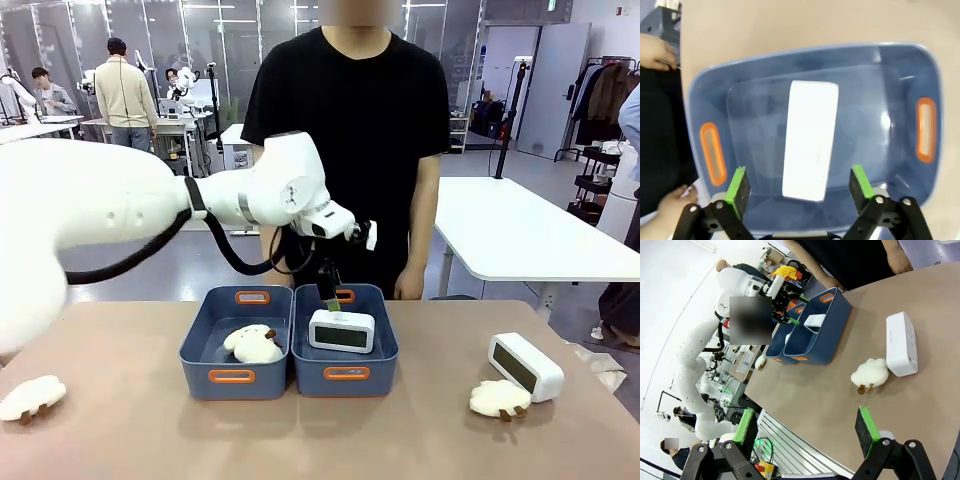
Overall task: Sort the digital clocks into the basket.
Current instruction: Pick up the Digital clock from the table and place it into the empty Plastic storage basket.
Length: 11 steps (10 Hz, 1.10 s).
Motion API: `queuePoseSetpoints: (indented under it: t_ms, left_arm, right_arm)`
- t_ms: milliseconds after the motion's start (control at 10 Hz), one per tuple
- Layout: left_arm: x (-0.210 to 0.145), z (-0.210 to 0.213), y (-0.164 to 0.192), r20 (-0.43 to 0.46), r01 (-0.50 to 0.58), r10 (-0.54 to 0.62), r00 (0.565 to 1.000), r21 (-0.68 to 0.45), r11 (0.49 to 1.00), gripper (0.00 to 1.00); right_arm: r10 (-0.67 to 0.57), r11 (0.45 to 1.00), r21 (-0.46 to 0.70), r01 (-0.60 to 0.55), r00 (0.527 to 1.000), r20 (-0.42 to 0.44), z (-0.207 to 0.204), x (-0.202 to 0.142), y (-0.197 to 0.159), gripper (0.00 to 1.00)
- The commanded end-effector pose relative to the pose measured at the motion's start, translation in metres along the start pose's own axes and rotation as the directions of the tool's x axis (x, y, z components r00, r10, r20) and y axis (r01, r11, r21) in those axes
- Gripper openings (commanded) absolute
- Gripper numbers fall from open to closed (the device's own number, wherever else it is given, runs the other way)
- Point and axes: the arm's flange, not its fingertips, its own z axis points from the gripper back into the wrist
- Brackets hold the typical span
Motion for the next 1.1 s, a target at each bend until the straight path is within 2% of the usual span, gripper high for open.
queuePoseSetpoints:
  t_ms: [0, 300, 500, 600, 700, 800, 1000]
  left_arm:
    - [-0.049, 0.038, -0.039, 0.082, -0.067, 0.073, 0.994, -0.072, 0.995, 1.0]
    - [-0.151, 0.102, -0.096, 0.321, -0.253, 0.252, 0.913, -0.04, 0.967, 1.0]
    - [-0.221, 0.134, -0.129, 0.511, -0.356, 0.317, 0.799, -0.023, 0.934, 1.0]
    - [-0.251, 0.143, -0.14, 0.557, -0.389, 0.353, 0.752, -0.059, 0.92, 1.0]
    - [-0.285, 0.156, -0.153, 0.611, -0.418, 0.403, 0.681, -0.127, 0.9, 1.0]
    - [-0.323, 0.171, -0.171, 0.662, -0.479, 0.429, 0.614, -0.119, 0.87, 1.0]
    - [-0.413, 0.188, -0.208, 0.72, -0.558, 0.504, 0.477, -0.195, 0.807, 1.0]
  right_arm:
    - [0.024, 1.0, 0.009, -0.024, 1.0, 0.013, 0.001, 0.001, 0.0, 1.0]
    - [0.024, 1.0, 0.009, -0.024, 1.0, 0.013, 0.001, 0.001, 0.0, 1.0]
    - [0.024, 1.0, 0.009, -0.024, 1.0, 0.013, 0.001, 0.001, 0.0, 1.0]
    - [0.024, 1.0, 0.009, -0.024, 1.0, 0.013, 0.001, 0.001, 0.0, 1.0]
    - [0.024, 1.0, 0.009, -0.024, 1.0, 0.013, 0.001, 0.001, 0.0, 1.0]
    - [0.024, 1.0, 0.009, -0.024, 1.0, 0.013, 0.001, 0.001, 0.0, 1.0]
    - [0.024, 1.0, 0.009, -0.024, 1.0, 0.013, 0.001, 0.001, 0.0, 1.0]
